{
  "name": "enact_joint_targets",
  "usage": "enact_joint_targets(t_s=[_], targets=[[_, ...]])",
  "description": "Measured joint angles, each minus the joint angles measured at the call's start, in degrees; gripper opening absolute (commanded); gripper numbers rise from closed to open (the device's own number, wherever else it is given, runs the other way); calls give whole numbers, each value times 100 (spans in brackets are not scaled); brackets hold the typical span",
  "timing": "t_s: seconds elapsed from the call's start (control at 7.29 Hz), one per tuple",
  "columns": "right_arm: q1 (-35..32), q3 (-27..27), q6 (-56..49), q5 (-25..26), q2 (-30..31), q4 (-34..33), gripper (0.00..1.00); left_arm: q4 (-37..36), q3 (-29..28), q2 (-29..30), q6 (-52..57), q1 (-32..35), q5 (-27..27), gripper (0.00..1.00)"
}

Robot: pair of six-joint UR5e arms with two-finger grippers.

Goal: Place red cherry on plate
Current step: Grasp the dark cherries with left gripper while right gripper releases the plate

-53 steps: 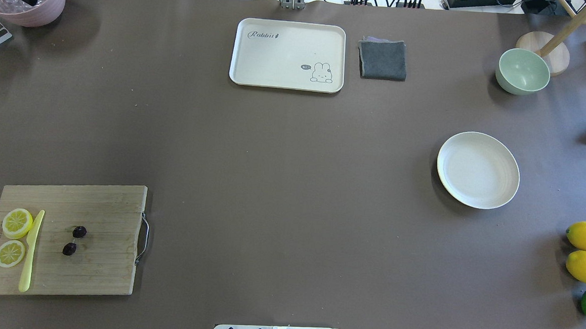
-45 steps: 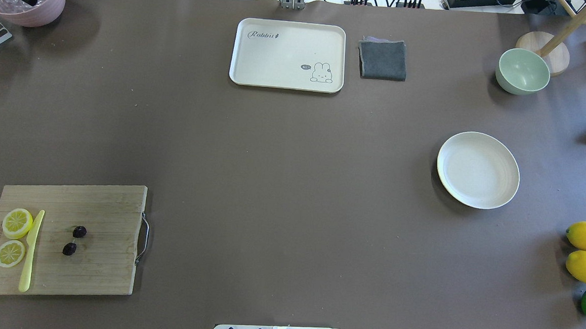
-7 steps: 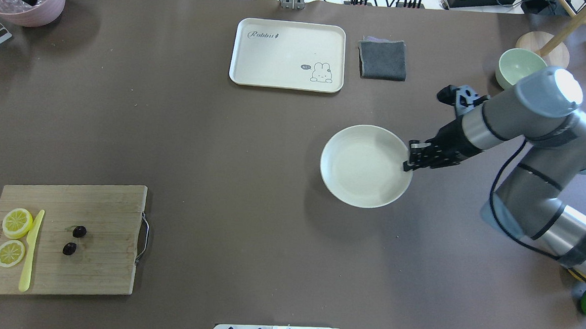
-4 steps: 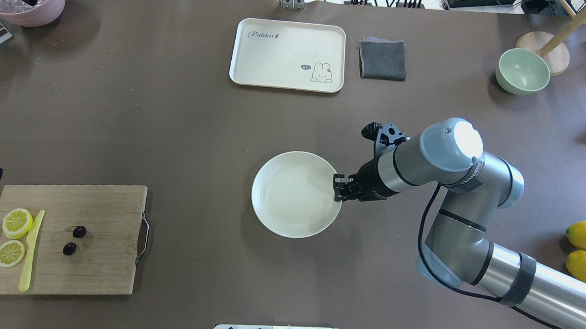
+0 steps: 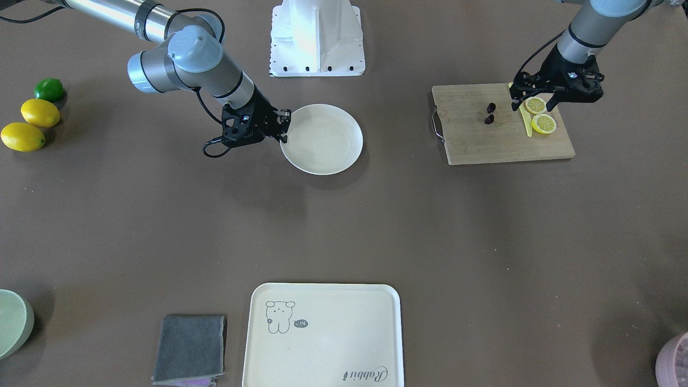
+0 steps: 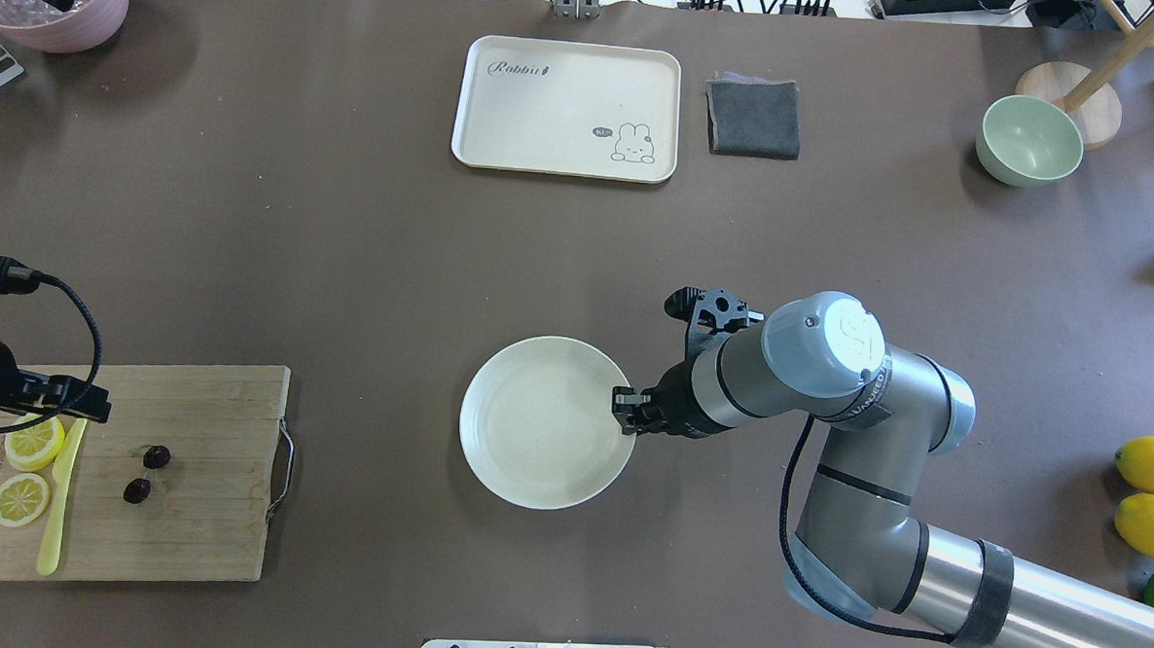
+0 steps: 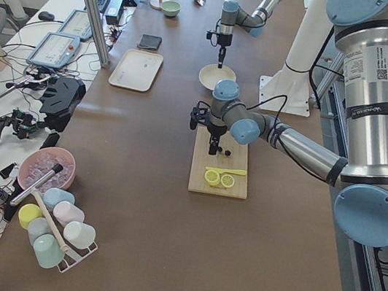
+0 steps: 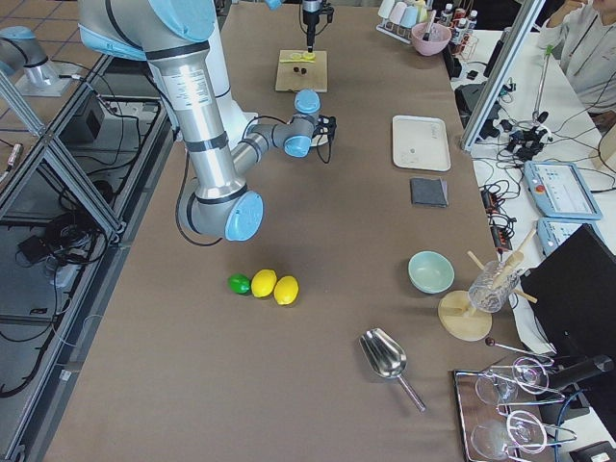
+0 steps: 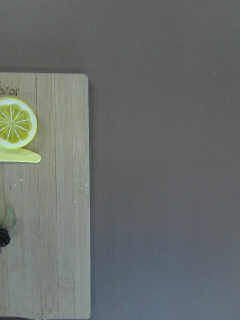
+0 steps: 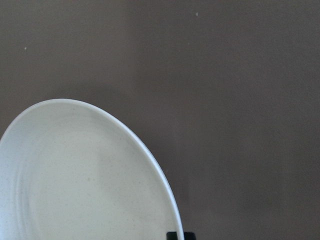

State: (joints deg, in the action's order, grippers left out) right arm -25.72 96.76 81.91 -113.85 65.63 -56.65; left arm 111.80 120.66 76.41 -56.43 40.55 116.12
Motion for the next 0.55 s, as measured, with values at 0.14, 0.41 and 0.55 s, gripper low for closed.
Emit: enact_joint_targets(t_s=[0.14, 0.41, 0.55], targets=[[2, 13, 3, 24, -7, -36, 100, -2, -61, 104, -100, -166, -71, 89], [-113, 70, -7, 88, -11, -121, 100, -6, -220, 331, -336, -466, -200, 88], [-287, 90, -32, -32, -3, -138, 100, -10, -264, 416, -437, -628, -315, 83]])
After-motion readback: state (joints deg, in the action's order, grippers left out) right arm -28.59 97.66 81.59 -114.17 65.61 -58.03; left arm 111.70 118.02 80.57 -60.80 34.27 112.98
